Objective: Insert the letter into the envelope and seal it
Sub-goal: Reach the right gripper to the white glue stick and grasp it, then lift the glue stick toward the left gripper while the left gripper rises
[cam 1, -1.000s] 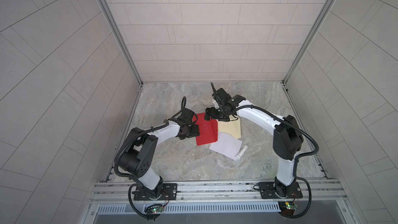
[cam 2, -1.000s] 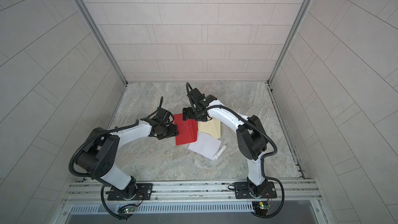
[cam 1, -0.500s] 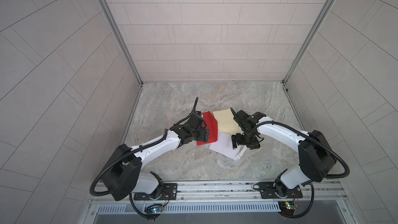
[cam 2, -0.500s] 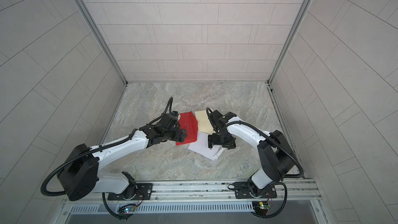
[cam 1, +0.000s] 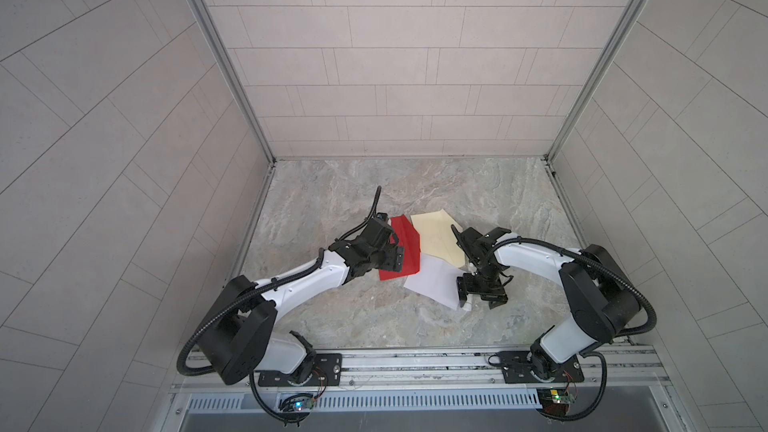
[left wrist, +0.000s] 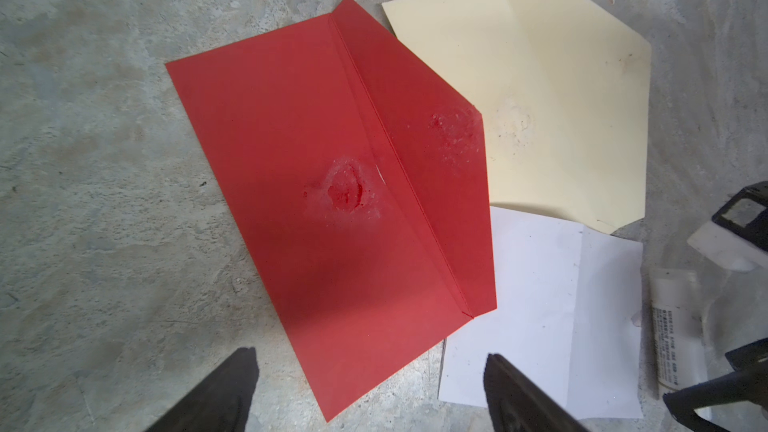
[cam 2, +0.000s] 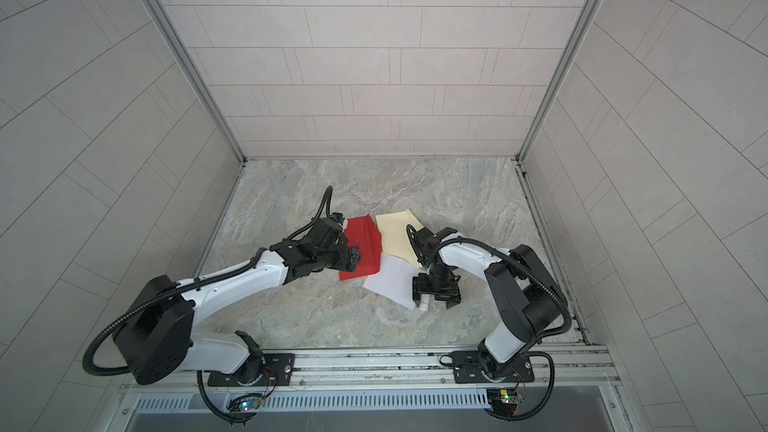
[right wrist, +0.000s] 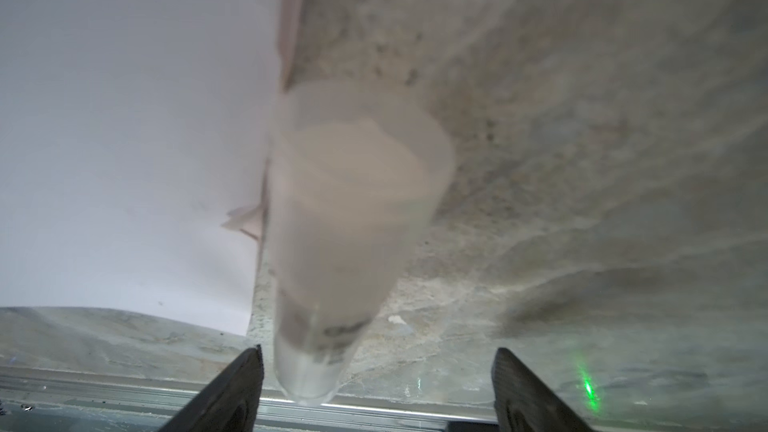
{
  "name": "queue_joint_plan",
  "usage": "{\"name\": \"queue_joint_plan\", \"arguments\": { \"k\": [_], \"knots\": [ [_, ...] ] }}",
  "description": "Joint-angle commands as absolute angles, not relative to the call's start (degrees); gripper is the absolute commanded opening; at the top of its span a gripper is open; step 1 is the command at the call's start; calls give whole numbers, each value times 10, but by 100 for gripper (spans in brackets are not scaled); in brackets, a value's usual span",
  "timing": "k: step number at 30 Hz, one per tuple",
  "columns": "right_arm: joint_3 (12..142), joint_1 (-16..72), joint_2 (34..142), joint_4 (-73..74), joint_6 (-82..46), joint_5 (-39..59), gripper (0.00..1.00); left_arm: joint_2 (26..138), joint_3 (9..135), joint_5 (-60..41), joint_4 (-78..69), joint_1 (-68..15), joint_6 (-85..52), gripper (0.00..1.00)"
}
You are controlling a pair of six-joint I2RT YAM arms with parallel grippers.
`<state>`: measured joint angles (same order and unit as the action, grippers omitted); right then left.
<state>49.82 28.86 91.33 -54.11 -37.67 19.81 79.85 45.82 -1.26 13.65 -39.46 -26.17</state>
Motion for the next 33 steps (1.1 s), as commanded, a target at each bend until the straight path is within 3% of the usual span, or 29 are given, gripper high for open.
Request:
{"name": "queue_joint_plan", "arguments": {
  "k": [1, 5, 12, 14, 25, 33],
  "knots": [
    [489, 281, 900, -549, -379, 156, 82, 808, 463, -16, 128, -396, -274, 92],
    [480, 278, 896, -534, -375, 149, 63, 813, 471, -24, 125, -396, -281, 92],
    [471, 278, 873, -512, -360, 159, 10, 838, 494, -125, 85, -390, -314, 89],
    [481, 278, 849, -505, -353, 163, 1, 850, 509, -169, 76, -388, -311, 89],
    [591, 281, 788, -348, -328, 224, 0, 909, 604, -419, -55, -358, -412, 86],
    [609, 300, 787, -265, -305, 350, 0, 875, 589, -435, -61, -355, -443, 85]
  ]
}}
